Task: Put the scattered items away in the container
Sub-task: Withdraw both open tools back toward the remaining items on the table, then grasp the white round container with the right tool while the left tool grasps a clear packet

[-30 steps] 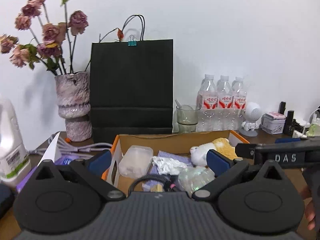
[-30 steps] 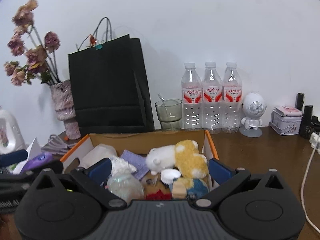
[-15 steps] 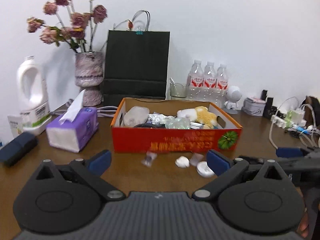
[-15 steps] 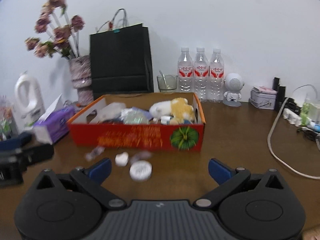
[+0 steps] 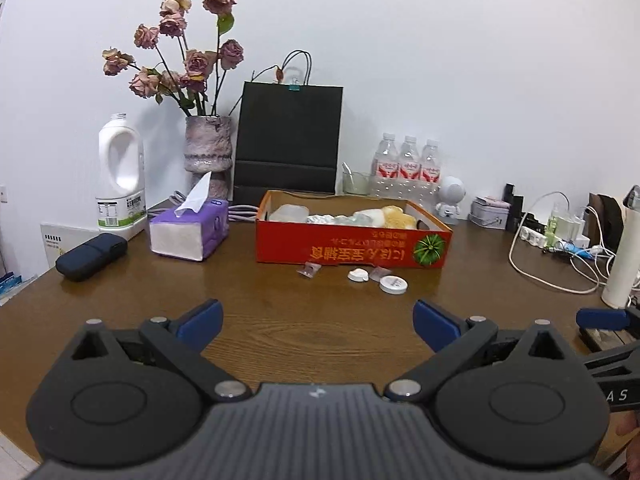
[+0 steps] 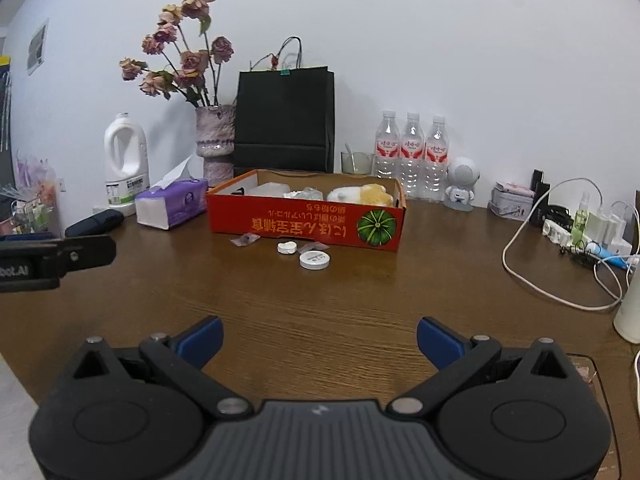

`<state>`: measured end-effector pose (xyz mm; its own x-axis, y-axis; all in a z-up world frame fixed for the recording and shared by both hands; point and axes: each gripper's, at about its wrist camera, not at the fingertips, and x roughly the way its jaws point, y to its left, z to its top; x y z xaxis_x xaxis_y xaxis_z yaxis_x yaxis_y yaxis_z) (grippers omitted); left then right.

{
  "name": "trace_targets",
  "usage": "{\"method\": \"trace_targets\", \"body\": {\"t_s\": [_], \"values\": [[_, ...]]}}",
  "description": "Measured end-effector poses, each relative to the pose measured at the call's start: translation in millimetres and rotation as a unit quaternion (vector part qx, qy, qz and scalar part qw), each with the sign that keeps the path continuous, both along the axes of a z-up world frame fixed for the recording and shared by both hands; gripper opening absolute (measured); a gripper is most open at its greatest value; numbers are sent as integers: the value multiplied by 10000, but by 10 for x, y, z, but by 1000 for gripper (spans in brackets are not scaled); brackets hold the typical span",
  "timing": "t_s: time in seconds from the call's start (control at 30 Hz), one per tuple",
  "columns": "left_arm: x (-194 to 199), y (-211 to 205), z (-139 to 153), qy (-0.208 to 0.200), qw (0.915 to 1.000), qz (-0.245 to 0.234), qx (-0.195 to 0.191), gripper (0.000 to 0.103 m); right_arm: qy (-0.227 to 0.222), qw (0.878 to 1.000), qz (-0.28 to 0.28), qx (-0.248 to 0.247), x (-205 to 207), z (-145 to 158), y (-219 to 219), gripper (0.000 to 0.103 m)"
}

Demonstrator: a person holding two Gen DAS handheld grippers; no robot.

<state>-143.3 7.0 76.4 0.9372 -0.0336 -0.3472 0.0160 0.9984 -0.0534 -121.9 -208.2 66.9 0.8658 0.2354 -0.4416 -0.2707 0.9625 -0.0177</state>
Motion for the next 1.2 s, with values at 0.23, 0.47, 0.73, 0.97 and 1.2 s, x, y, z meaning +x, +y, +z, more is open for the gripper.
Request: {"method": "trace_targets", "body": {"t_s": [0.23, 0.47, 0.73, 0.97, 1.2], "values": [[173, 32, -162, 289, 9995, 110, -100, 103, 187, 9998, 73, 78, 158, -62, 65, 103], [585, 155, -309, 591, 9982, 118, -44, 103, 428, 9989, 93, 160, 542, -131, 139, 103], [1452, 284, -403, 869, 9961, -98, -94, 103, 627, 9974, 123, 336, 1258, -236, 231, 93], [2175, 209, -522, 1087, 9924, -530, 210, 94, 821, 9957, 285, 307, 1837, -323, 407, 59], [2813, 257, -625, 1401, 9885, -565, -113, 68, 1197, 9924, 264, 130, 2339, -518, 560, 46]]}}
